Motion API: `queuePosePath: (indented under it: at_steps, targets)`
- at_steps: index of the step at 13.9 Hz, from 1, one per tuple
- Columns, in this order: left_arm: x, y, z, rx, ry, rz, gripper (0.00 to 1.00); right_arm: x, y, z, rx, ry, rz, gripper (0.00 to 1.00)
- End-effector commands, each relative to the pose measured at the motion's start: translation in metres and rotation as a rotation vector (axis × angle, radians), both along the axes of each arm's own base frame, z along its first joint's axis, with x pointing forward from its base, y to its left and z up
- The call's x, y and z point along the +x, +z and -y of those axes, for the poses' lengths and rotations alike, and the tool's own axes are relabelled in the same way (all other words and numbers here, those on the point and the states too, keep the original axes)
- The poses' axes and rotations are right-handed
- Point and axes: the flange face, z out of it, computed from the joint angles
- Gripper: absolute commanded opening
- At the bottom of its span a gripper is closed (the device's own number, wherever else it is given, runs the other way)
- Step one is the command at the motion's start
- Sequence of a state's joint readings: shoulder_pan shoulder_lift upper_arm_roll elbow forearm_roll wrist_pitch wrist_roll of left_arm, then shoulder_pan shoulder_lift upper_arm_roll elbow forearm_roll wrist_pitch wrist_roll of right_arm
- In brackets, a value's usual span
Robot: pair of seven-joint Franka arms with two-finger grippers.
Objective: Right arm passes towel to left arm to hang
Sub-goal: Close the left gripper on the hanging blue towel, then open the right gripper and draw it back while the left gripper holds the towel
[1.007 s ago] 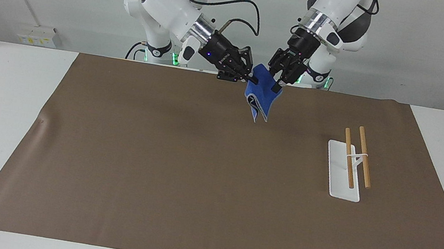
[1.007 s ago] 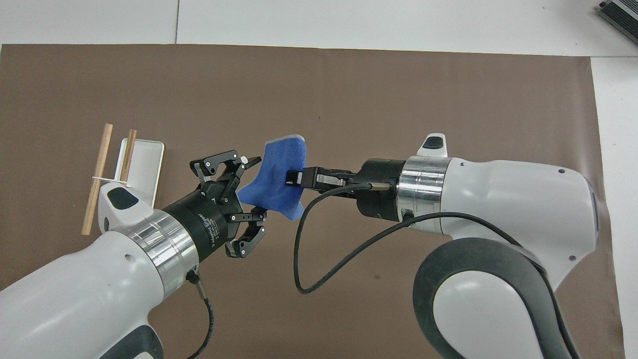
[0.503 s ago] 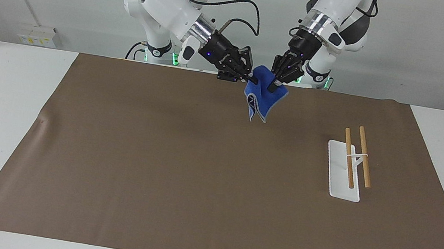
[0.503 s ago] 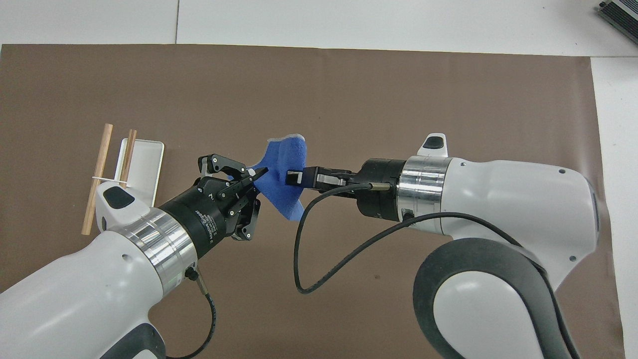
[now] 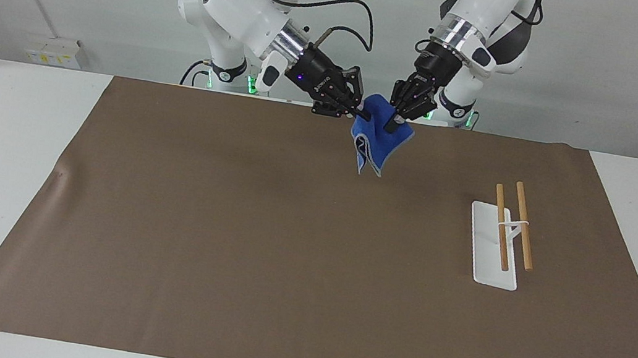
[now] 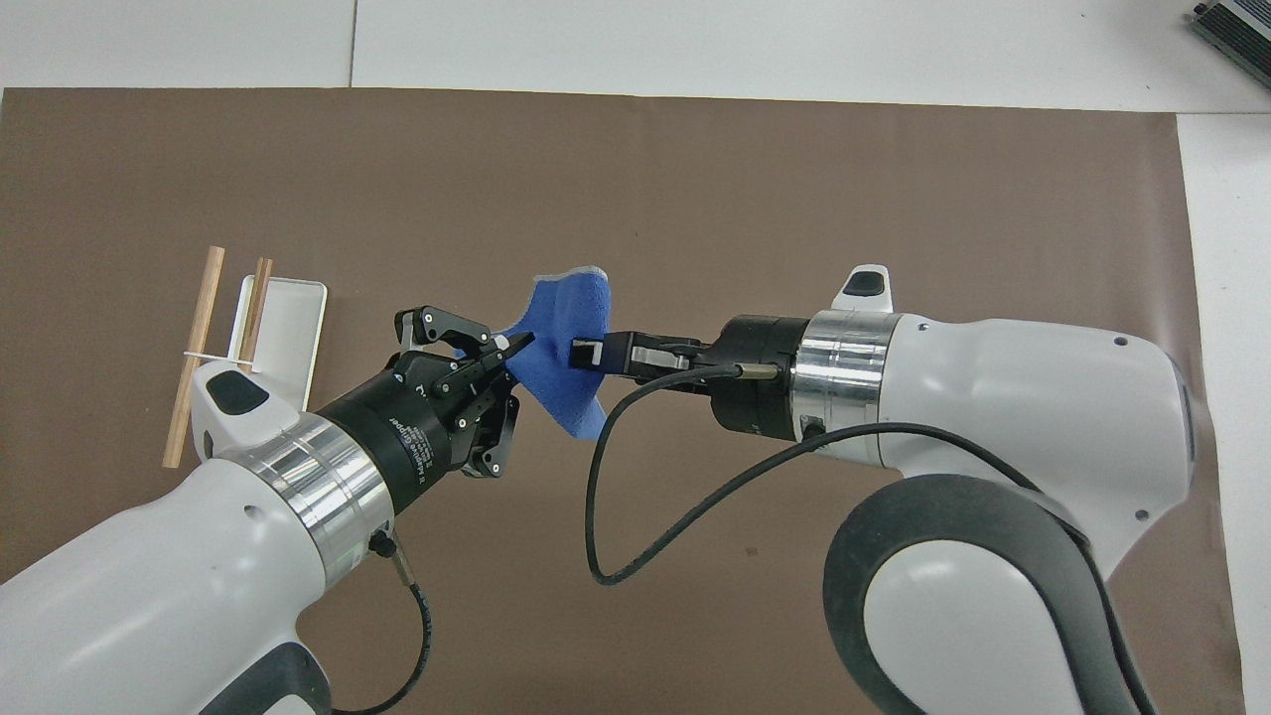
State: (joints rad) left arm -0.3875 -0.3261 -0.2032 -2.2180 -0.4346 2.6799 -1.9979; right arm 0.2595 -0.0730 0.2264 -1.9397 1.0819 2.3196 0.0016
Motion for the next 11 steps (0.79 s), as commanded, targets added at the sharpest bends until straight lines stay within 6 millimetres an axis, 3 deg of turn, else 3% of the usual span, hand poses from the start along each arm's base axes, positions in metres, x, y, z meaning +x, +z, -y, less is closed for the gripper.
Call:
queuePosePath:
  at_steps: [1, 2, 3, 4, 5, 9, 11]
  targets:
    - [0.0, -0.004, 0.001, -0.006, -0.002, 0.006, 0.0, -0.003, 0.002, 0.005, 0.012, -0.011, 0.015, 0.11]
    - [0.0, -0.004, 0.001, -0.007, 0.0, 0.006, 0.0, -0.002, 0.003, 0.005, 0.013, -0.012, 0.015, 0.16]
    - [0.0, -0.004, 0.001, -0.006, 0.0, 0.004, 0.0, -0.003, 0.002, 0.005, 0.012, -0.012, 0.014, 0.38]
    - [0.0, -0.004, 0.001, -0.006, 0.0, 0.004, 0.0, -0.002, 0.003, 0.005, 0.013, -0.013, 0.016, 0.73]
    - [0.0, -0.004, 0.001, -0.006, 0.0, 0.004, 0.0, -0.002, 0.004, 0.006, 0.011, -0.017, 0.027, 1.0]
    - [0.001, -0.004, 0.0, -0.005, 0.001, 0.005, 0.0, 0.008, 0.003, 0.019, -0.007, -0.086, 0.07, 1.0]
    - [0.002, -0.005, -0.002, 0.008, -0.009, 0.016, 0.0, 0.023, -0.002, 0.048, -0.098, -0.103, 0.104, 1.0]
